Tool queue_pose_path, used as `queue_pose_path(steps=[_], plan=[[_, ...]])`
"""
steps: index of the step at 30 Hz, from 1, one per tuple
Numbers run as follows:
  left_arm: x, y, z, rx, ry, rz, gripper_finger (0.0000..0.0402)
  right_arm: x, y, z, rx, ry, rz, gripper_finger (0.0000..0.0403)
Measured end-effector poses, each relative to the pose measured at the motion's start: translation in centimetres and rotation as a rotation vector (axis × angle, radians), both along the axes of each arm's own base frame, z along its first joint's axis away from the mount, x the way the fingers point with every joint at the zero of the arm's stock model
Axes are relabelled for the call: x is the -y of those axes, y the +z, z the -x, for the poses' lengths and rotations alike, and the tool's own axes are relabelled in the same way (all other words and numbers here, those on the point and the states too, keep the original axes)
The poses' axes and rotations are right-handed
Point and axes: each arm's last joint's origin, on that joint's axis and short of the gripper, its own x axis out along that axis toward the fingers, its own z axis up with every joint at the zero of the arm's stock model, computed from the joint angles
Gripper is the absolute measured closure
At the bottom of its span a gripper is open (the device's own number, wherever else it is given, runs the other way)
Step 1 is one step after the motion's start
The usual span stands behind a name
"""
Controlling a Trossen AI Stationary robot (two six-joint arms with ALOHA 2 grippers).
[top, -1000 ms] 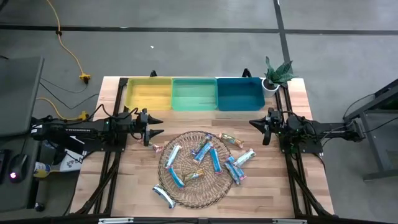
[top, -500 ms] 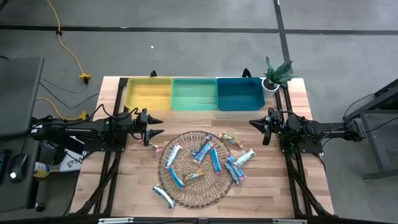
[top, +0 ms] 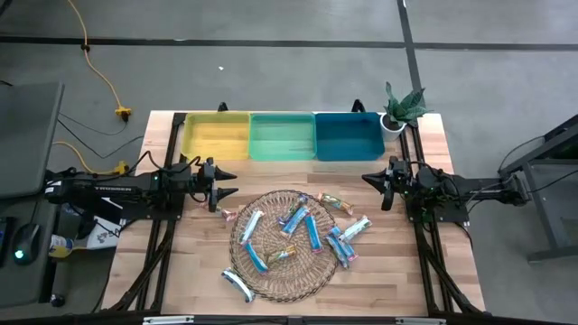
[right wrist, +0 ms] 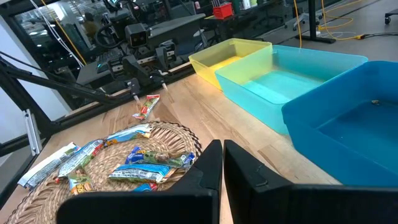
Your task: Pick and place Granola Bars by type
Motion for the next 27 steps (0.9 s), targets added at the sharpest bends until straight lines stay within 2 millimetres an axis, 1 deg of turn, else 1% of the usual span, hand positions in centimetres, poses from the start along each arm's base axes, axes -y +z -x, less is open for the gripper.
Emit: queue_pose_path(steps=[20, 27], plan=[[0.01, -0.03, 0.00, -0.003, -0.003, 0.001, 0.0177, 0.00, 0.00, 0.00, 0.000, 0.000, 0.000, 0.0402], [0.20, 0.03, -0.04, 0.009, -0.062, 0.041, 0.0177, 0.00, 0.00, 0.00, 0.000, 0.000, 0.000, 0.0402]])
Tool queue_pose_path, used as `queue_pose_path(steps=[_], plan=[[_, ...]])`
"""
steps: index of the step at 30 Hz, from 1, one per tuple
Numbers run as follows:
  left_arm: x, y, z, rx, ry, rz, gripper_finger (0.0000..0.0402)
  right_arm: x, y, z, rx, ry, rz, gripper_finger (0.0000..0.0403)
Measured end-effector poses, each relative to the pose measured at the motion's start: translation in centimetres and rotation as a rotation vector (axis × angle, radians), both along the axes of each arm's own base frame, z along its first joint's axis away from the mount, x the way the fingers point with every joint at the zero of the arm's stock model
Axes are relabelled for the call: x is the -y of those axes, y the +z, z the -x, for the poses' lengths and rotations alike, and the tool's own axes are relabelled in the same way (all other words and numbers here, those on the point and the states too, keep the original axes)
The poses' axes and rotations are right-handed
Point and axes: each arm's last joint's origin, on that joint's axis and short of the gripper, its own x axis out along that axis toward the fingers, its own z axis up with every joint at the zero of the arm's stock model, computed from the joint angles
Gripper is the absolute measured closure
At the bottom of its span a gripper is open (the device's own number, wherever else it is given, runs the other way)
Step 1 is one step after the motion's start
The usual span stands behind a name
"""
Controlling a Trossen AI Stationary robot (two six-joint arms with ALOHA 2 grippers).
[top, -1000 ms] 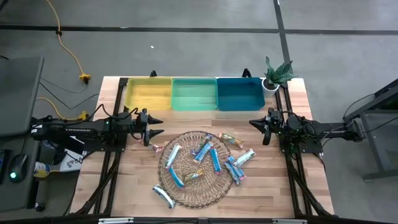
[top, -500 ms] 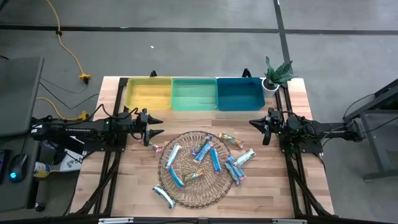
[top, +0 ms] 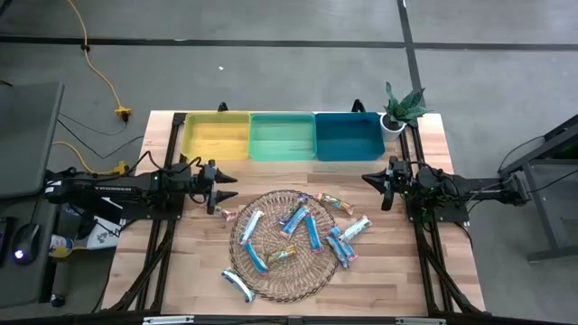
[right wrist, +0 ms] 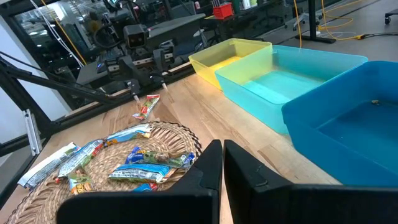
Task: Pick and place Granola Bars by type
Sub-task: Put the red granola bar into the yellow bin
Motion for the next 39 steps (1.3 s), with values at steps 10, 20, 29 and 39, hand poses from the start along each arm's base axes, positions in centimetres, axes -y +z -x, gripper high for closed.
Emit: queue_pose_path(steps=[10, 20, 29, 39], plan=[[-0.2, 4.9, -0.6, 0.168, 0.037, 0.010, 0.0177, 0.0, 0.0, 0.0, 0.000, 0.000, 0.000, 0.0402], [-0.1, 12.9, 0.7, 0.079, 0.065, -0.001, 0.0177, 0.0, 0.0, 0.0, 0.000, 0.000, 0.000, 0.0402], [0.4, 18.4, 4.2, -0.200, 0.068, 0.044, 0.0177, 0.0, 0.0, 0.0, 0.001, 0.000, 0.000, 0.0402], [0.8, 19.0, 2.9, -0.455, -0.099, 0.187, 0.0177, 0.0, 0.0, 0.0, 0.000, 0.000, 0.000, 0.0402]])
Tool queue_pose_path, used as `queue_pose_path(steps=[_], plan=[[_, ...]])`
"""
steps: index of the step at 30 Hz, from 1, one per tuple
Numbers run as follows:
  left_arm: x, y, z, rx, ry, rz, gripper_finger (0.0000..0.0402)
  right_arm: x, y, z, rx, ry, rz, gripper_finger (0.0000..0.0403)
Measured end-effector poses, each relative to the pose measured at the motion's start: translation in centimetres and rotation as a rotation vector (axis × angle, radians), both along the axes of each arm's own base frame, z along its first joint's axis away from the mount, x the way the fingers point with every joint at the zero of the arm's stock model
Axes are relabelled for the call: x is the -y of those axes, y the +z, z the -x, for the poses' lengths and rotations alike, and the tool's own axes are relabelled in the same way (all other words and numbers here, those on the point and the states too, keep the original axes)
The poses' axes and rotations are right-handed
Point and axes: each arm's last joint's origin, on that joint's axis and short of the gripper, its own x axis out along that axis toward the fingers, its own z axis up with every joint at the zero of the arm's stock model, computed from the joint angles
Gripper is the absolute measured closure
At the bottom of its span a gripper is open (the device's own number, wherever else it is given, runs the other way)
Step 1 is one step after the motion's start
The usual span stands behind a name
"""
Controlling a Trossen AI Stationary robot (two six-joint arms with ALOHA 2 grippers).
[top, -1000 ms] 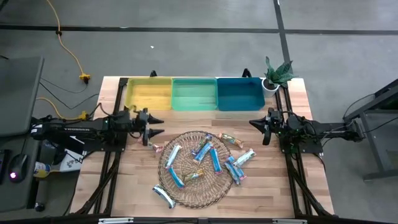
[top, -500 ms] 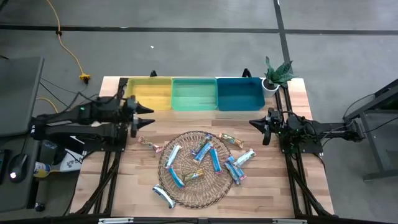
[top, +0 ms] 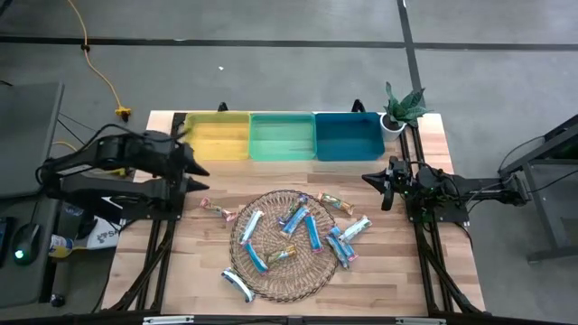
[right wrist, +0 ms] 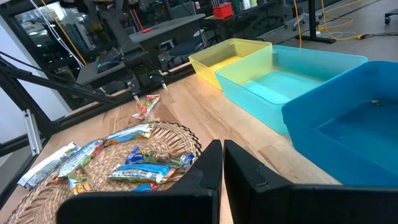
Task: Pick and place Granola Bars by type
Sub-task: Put the red granola bar into the yellow bin
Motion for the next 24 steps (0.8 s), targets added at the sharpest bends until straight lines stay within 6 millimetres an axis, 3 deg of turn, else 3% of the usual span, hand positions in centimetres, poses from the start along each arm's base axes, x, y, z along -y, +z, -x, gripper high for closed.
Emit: queue_pose_path(steps=[8, 16, 24], plan=[[-0.5, -1.0, -2.9, -0.382, -0.206, -0.169, 0.0177, 0.0, 0.0, 0.0, 0.000, 0.000, 0.000, 0.0402], [-1.0, -3.4, -6.1, -0.531, -0.478, -0.304, 0.0177, 0.0, 0.0, 0.0, 0.000, 0.000, 0.000, 0.0402], [-0.9, -6.9, -8.7, -0.579, -0.530, -0.295, 0.0177, 0.0, 0.0, 0.0, 0.000, 0.000, 0.000, 0.0402]])
